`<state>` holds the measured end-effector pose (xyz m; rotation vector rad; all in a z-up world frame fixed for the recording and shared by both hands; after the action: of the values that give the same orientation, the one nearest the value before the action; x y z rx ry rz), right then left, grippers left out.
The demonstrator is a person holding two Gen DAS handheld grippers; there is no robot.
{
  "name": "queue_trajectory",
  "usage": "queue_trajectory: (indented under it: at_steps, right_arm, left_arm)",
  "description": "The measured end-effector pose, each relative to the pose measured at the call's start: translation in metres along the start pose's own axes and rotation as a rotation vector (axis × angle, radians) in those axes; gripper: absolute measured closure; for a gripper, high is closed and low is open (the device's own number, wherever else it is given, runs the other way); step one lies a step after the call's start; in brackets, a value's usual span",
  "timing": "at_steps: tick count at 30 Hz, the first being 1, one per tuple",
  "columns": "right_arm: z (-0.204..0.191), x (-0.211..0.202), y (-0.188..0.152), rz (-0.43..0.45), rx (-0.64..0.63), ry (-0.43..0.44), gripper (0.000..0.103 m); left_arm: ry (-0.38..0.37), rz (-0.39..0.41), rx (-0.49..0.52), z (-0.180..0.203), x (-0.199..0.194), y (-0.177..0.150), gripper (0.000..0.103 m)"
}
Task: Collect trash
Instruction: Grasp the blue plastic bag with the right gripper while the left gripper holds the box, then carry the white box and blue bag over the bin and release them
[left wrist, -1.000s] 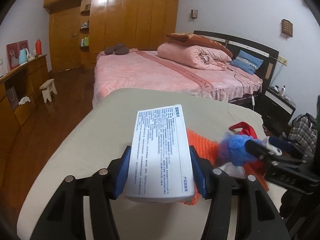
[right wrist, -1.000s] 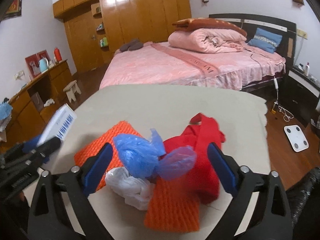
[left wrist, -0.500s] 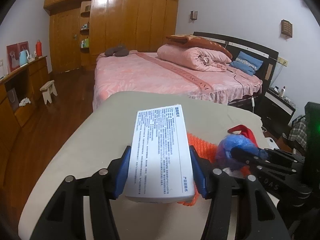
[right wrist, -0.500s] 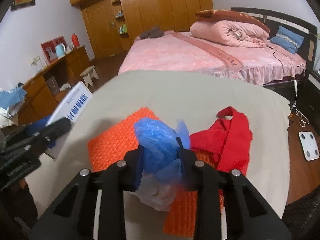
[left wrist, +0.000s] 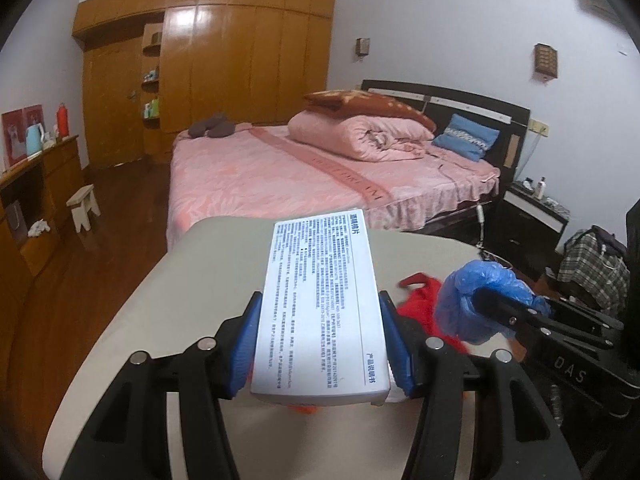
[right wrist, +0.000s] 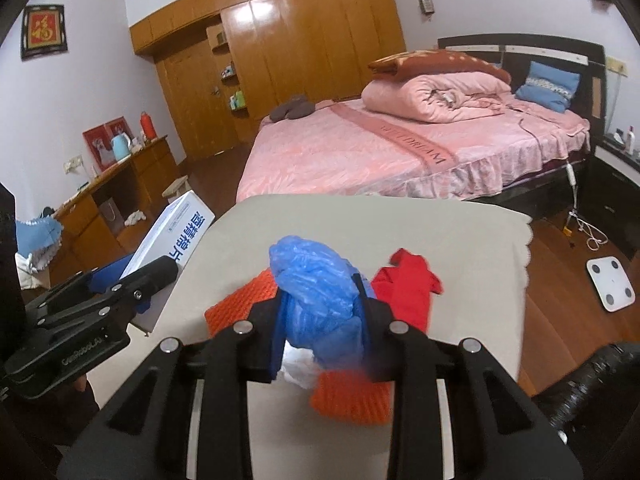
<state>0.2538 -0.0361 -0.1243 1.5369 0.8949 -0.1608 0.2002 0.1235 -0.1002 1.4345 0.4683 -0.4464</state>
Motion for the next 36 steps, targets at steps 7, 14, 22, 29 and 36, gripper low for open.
queue_trajectory:
  at_steps: [7,14,22,29,36]
  right_arm:
    - [0.022,-0.049,-0.007,0.038,0.032,-0.044,0.075]
    - [0.053,-0.099,-0.018,0.067,0.061,-0.111,0.075]
    - [0.085,-0.143,-0.034,0.095,0.083,-0.192,0.075]
    - [0.112,-0.174,-0.05,0.108,0.113,-0.254,0.075]
    - [0.144,-0.2,-0.073,0.105,0.161,-0.324,0.075]
  left_arm:
    - [-0.056,-0.002,0.031,0.041,-0.015,0.001,0.048]
    - [-0.118,0.001,0.058,0.084,-0.03,-0.003,0.048]
    - [-0.202,-0.009,0.111,0.139,-0.042,-0.013,0.048]
    - [-0.274,-0.018,0.156,0.18,-0.051,-0.023,0.048]
    - [-0.348,-0.032,0.206,0.222,-0.056,-0.032,0.048]
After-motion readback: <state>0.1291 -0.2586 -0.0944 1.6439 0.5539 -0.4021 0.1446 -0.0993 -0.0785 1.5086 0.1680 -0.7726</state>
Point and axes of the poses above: each gripper's, at about its wrist camera, not at the fingertips, and x roughly the way its jaws point, z to its right, y to its top, the point moved 3 cm from there along x, roughly the way its jaws point, and after that the axes turned 2 degrees about -z, right-handed, at the moved point
